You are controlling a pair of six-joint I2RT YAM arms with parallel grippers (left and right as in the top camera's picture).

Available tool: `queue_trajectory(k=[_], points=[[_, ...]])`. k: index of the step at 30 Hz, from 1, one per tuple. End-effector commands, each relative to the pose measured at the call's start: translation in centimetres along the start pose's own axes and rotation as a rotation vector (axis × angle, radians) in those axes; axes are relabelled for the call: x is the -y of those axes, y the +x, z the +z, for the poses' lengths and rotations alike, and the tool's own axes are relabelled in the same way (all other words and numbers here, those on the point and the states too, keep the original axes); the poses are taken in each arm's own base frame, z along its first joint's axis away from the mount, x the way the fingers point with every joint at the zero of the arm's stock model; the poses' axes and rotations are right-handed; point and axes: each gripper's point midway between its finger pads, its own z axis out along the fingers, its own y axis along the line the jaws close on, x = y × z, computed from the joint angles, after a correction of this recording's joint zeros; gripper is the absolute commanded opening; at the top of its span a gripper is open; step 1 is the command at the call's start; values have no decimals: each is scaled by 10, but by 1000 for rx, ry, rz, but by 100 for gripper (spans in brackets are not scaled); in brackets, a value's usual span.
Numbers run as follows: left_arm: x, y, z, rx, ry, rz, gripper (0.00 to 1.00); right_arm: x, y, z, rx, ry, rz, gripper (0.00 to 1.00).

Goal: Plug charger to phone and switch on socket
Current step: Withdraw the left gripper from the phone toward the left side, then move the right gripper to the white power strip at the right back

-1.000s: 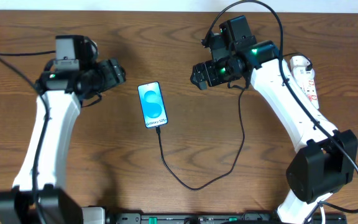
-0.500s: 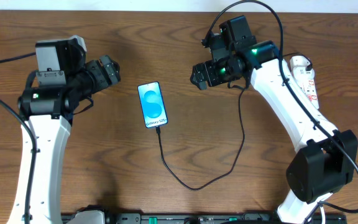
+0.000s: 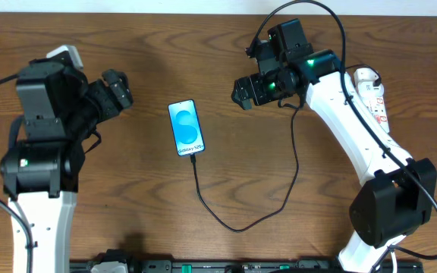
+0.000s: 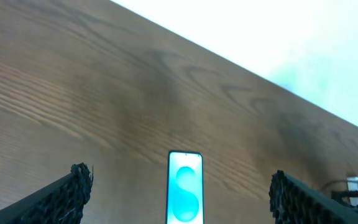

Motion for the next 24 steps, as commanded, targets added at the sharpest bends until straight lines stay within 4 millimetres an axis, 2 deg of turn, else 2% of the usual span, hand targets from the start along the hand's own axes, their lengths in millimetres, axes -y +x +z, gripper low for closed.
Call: queue_trajectory(k=[1, 13, 24], points=[[-8, -3, -2, 21, -43, 0, 93, -1, -3, -2, 9, 0, -21, 97], [-10, -1, 3, 8, -48, -1, 93, -1, -8, -2, 31, 2, -27, 99], [-10, -1, 3, 8, -48, -1, 93, 4, -3, -2, 10, 30, -38, 99]])
